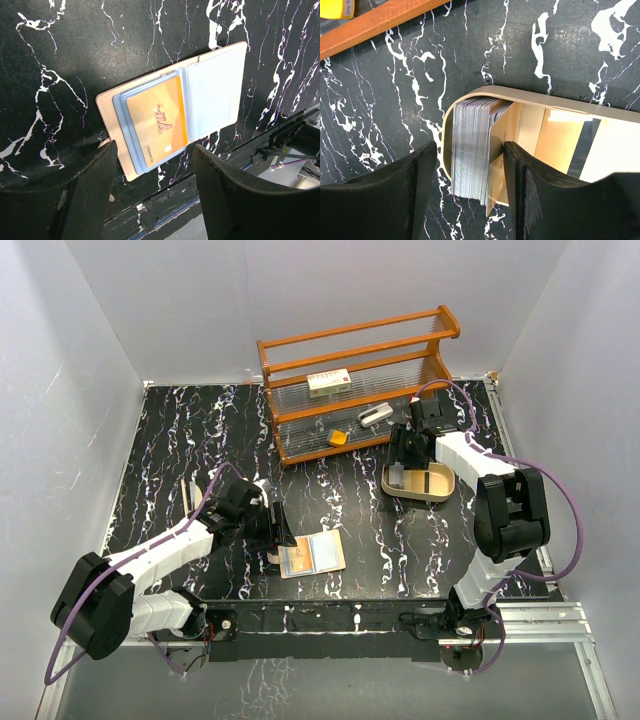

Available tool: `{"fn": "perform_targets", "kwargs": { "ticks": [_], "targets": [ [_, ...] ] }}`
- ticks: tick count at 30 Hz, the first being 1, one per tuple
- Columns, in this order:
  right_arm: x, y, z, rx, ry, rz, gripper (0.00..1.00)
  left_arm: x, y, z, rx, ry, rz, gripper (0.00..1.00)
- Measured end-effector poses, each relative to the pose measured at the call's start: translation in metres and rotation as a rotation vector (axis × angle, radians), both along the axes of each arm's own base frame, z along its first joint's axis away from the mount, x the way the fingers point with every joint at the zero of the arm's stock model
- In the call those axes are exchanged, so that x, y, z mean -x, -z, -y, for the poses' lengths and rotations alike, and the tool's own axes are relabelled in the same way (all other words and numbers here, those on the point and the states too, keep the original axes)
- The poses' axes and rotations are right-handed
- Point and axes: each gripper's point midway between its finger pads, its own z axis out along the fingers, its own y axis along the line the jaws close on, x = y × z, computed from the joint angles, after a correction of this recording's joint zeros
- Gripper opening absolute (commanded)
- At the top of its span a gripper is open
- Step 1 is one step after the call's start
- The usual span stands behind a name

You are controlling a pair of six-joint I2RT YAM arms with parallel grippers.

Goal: Put the credit cards into the card holder
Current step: Pick up the credit card from the storage box.

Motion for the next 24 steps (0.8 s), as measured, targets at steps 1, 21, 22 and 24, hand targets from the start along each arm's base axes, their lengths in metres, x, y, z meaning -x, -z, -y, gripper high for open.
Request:
{"fn": "perform_targets", "kwargs": {
  "ticks": [1, 21, 22, 24],
  "targets": [
    [0.000, 0.000, 0.000, 0.000, 0.000, 0.001, 0.48, 0.000, 0.000, 0.000, 0.000, 0.000, 0.000, 0.60],
    [0.001, -0.008, 0.016, 0.069, 0.055, 0.008, 0.05, 0.001, 0.001, -0.001, -0.004, 0.000, -0.005, 0.61],
    [0.001, -0.010, 0.017, 0.077, 0.059, 0.011, 0.03, 0.001, 0.001, -0.001, -0.004, 0.000, -0.006, 0.61],
    [0.002, -0.016, 0.022, 0.099, 0.071, 0.023, 0.00, 0.002, 0.001, -0.001, -0.005, 0.000, -0.007, 0.61]
  ]
}}
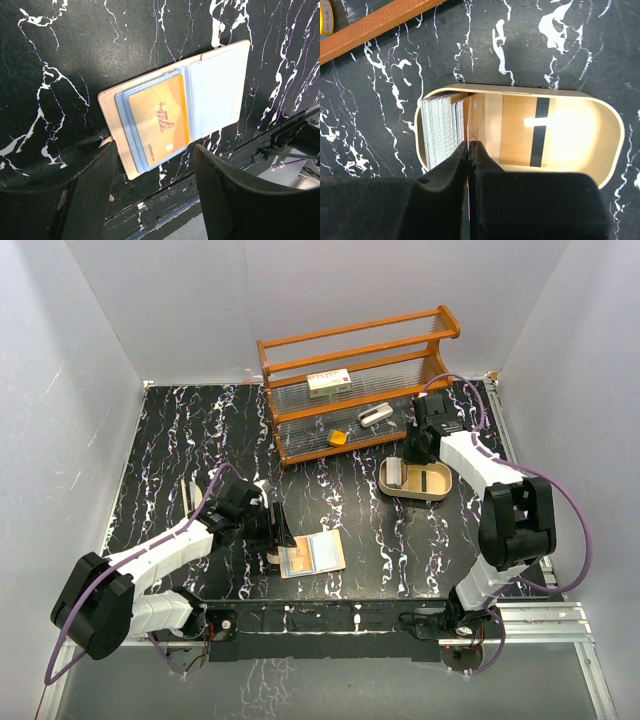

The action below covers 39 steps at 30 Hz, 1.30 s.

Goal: Put the credit cards into the card holder
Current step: Pick up the credit card from the storage box.

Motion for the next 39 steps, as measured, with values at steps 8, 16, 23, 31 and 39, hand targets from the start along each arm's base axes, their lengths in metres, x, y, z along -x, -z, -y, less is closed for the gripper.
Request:
{"fn": "perform_targets", "kwargs": {
  "ticks": [8, 16, 23, 31, 39],
  "targets": [
    [0.013, -0.029, 0.015, 0.061, 0.028, 0.039, 0.00, 0.002, 0.000, -0.001, -0.007, 0.000, -0.010, 0.61],
    [0.036, -0.070, 0.006, 0.002, 0.002, 0.094, 0.00, -0.006, -0.030, 0.012, 0.072, 0.006, 0.031, 0.61],
    [0.074, -0.104, -0.042, -0.214, -0.121, 0.166, 0.00, -0.010, -0.057, 0.031, 0.189, 0.008, 0.036, 0.61],
    [0.130, -0.119, -0.119, -0.476, -0.326, 0.159, 0.00, -0.016, -0.092, 0.051, 0.339, -0.016, 0.036, 0.58],
    [0.164, -0.137, -0.158, -0.795, -0.403, 0.154, 0.00, -0.026, -0.145, 0.078, 0.581, -0.024, 0.052, 0.56]
  ]
}}
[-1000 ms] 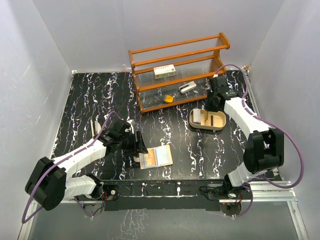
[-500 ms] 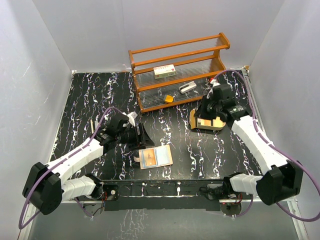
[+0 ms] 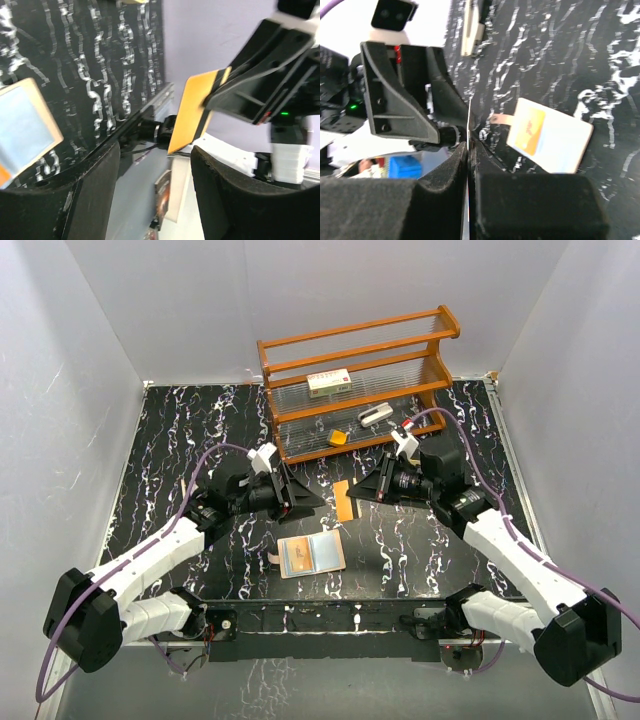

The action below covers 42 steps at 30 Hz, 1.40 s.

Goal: Put the credit cards into the card holder
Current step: Pick up the credit card from the storage box.

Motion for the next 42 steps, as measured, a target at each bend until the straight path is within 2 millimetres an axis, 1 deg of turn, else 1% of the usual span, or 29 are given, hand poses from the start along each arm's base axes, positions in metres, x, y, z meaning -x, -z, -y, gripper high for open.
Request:
{"fn": "perform_targets", "kwargs": {
  "ticks": [3, 6, 9, 11, 14, 17, 19, 22, 24, 26, 28, 29, 32, 36, 37, 39, 42],
  "targets": [
    [0.009, -0.010, -0.009, -0.109, -0.034, -0.011, 0.00, -0.004, -0.017, 0.006, 0.072, -0.008, 0.012, 0.51],
    [0.014, -0.013, -0.015, -0.179, -0.051, -0.031, 0.00, -0.007, -0.033, 0.011, 0.145, -0.015, 0.027, 0.47],
    [0.016, -0.012, -0.017, -0.214, -0.059, -0.050, 0.00, -0.008, -0.043, 0.013, 0.206, -0.015, 0.028, 0.42],
    [0.019, -0.012, -0.019, -0.229, -0.069, -0.055, 0.00, -0.008, -0.046, 0.015, 0.233, -0.016, 0.024, 0.40],
    [0.020, -0.014, -0.021, -0.254, -0.079, -0.058, 0.00, -0.008, -0.045, 0.016, 0.249, -0.016, 0.011, 0.40],
    [0.022, -0.018, -0.024, -0.273, -0.086, -0.061, 0.00, -0.008, -0.045, 0.016, 0.256, -0.015, 0.010, 0.47],
    [0.022, -0.020, -0.025, -0.282, -0.090, -0.058, 0.00, -0.008, -0.044, 0.016, 0.254, -0.015, 0.007, 0.48],
    [0.023, -0.022, -0.028, -0.288, -0.098, -0.054, 0.00, -0.007, -0.040, 0.016, 0.253, -0.014, -0.006, 0.38],
    [0.024, -0.022, -0.029, -0.291, -0.103, -0.056, 0.00, -0.006, -0.040, 0.016, 0.264, -0.012, -0.012, 0.28],
    [0.025, -0.021, -0.032, -0.293, -0.108, -0.065, 0.01, -0.006, -0.041, 0.016, 0.277, -0.012, -0.018, 0.15],
    [0.026, -0.020, -0.034, -0.296, -0.114, -0.073, 0.07, -0.005, -0.042, 0.017, 0.287, -0.009, -0.018, 0.04],
    [0.027, -0.018, -0.035, -0.295, -0.116, -0.078, 0.10, -0.005, -0.042, 0.017, 0.290, -0.010, -0.020, 0.00],
    [0.026, -0.011, -0.036, -0.285, -0.110, -0.097, 0.20, -0.003, -0.040, 0.016, 0.289, -0.004, -0.020, 0.00],
    [0.024, 0.001, -0.036, -0.259, -0.095, -0.124, 0.41, -0.002, -0.036, 0.015, 0.269, 0.000, -0.010, 0.00],
    [0.023, 0.002, -0.036, -0.253, -0.094, -0.122, 0.44, -0.001, -0.033, 0.014, 0.254, 0.002, -0.010, 0.00],
    [0.022, 0.006, -0.035, -0.239, -0.086, -0.120, 0.49, 0.001, -0.023, 0.011, 0.207, -0.003, -0.007, 0.00],
    [0.021, 0.017, -0.033, -0.200, -0.064, -0.130, 0.51, 0.004, -0.007, 0.003, 0.125, -0.012, 0.003, 0.00]
  ]
}}
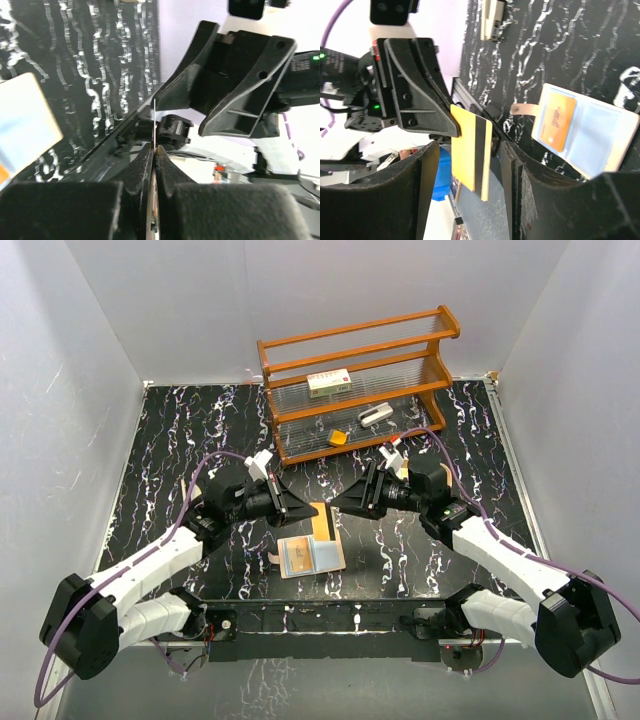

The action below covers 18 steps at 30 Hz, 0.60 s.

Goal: Put the credit cards into the card holder
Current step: Pick up the credit card from the storage box, then insert the credit card into the card holder.

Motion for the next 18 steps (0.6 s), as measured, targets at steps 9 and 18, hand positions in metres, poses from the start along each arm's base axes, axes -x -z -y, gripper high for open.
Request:
{"fn": "perform_targets", "kwargs": {
  "ticks": [9, 18],
  "targets": [
    [-0.003, 0.049, 0.017, 0.190, 0.073, -0.069, 0.51, 0.002, 0.055, -0.028, -0.303, -0.023, -0.002, 0.00],
    [0.018, 0.127, 0.019, 0.426, 0.022, -0.170, 0.47, 0.022, 0.114, -0.046, -0.444, 0.006, -0.117, 0.00]
  ]
}}
